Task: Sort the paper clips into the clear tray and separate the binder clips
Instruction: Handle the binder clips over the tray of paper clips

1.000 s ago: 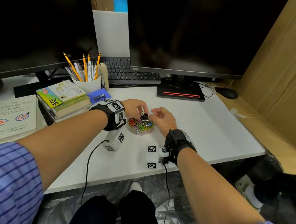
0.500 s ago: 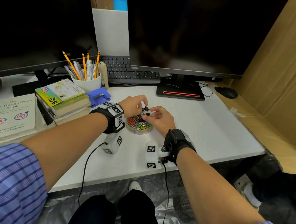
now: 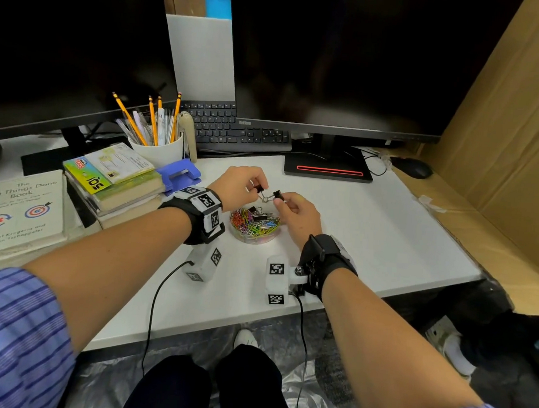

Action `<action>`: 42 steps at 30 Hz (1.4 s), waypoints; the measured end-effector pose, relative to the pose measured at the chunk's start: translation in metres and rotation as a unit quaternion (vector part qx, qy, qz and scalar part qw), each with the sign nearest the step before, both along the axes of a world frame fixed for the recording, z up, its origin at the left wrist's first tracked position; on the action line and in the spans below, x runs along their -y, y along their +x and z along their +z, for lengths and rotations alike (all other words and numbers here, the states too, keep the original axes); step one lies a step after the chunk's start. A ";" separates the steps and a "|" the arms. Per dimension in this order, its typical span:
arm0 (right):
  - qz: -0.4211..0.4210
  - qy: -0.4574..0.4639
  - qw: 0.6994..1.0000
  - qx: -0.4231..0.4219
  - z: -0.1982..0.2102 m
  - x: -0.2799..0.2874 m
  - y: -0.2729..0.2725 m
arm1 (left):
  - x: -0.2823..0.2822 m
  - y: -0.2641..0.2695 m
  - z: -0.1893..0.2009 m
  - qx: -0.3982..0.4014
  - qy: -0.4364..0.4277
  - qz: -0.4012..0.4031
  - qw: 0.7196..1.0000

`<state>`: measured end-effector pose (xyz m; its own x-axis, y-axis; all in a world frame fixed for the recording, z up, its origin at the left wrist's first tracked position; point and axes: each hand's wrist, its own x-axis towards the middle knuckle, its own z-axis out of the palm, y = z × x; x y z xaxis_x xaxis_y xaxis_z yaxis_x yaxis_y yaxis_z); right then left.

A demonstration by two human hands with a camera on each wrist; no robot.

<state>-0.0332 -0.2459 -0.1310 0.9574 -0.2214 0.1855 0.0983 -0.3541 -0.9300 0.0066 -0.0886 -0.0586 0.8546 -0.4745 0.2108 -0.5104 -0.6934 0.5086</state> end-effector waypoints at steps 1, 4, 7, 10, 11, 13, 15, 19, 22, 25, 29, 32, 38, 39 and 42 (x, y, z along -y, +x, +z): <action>-0.006 0.005 1.000 -0.001 0.000 0.000 0.000 | -0.001 0.000 0.000 0.001 -0.013 0.020 1.000; -0.002 0.009 1.000 -0.003 0.001 0.000 -0.001 | -0.006 0.002 -0.001 0.001 -0.038 0.068 0.997; 0.014 0.027 0.999 -0.010 0.004 0.000 -0.004 | -0.009 0.004 -0.004 -0.031 -0.042 0.073 0.996; 0.022 0.026 0.999 -0.012 0.006 0.000 -0.005 | -0.009 0.005 -0.007 -0.053 0.010 0.043 0.998; 0.020 0.026 0.999 -0.013 0.006 0.000 -0.004 | -0.009 0.005 -0.009 -0.051 0.021 0.038 0.998; 0.014 0.022 1.000 -0.010 0.004 0.000 -0.002 | -0.009 0.005 -0.010 -0.039 0.024 0.031 0.998; 0.007 0.013 1.000 -0.006 0.002 0.001 -0.001 | -0.008 0.005 -0.009 -0.019 0.022 0.026 0.999; 0.006 0.004 1.000 -0.005 0.000 0.002 -0.001 | -0.011 0.000 -0.004 -0.027 0.035 -0.017 0.999; 0.008 0.016 1.000 -0.007 0.001 0.002 -0.001 | -0.010 -0.003 -0.005 -0.060 0.106 -0.053 0.991; 0.014 0.010 1.000 -0.008 0.002 0.002 -0.002 | -0.007 -0.004 -0.007 -0.063 0.121 -0.065 0.989; 0.014 0.012 1.000 -0.001 0.000 0.002 0.001 | -0.003 -0.003 -0.007 -0.039 0.095 -0.036 0.994; 0.011 0.009 1.000 0.003 -0.002 0.002 0.001 | 0.000 -0.001 -0.005 -0.004 0.031 0.025 0.999; 0.015 0.006 1.000 0.007 0.000 0.002 -0.001 | 0.001 0.003 -0.011 -0.044 0.037 0.065 0.996; 0.015 0.003 1.000 0.003 0.000 0.003 -0.001 | 0.002 0.003 -0.013 -0.038 0.049 0.067 0.996; 0.012 0.000 1.000 -0.005 0.001 0.003 -0.002 | 0.002 0.003 -0.015 -0.026 0.040 0.092 0.995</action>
<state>-0.0350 -0.2488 -0.1297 0.9640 -0.1985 0.1767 0.0983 -0.3513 -0.9311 0.0095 -0.0910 -0.0732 0.9377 -0.3217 0.1313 -0.3445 -0.8120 0.4712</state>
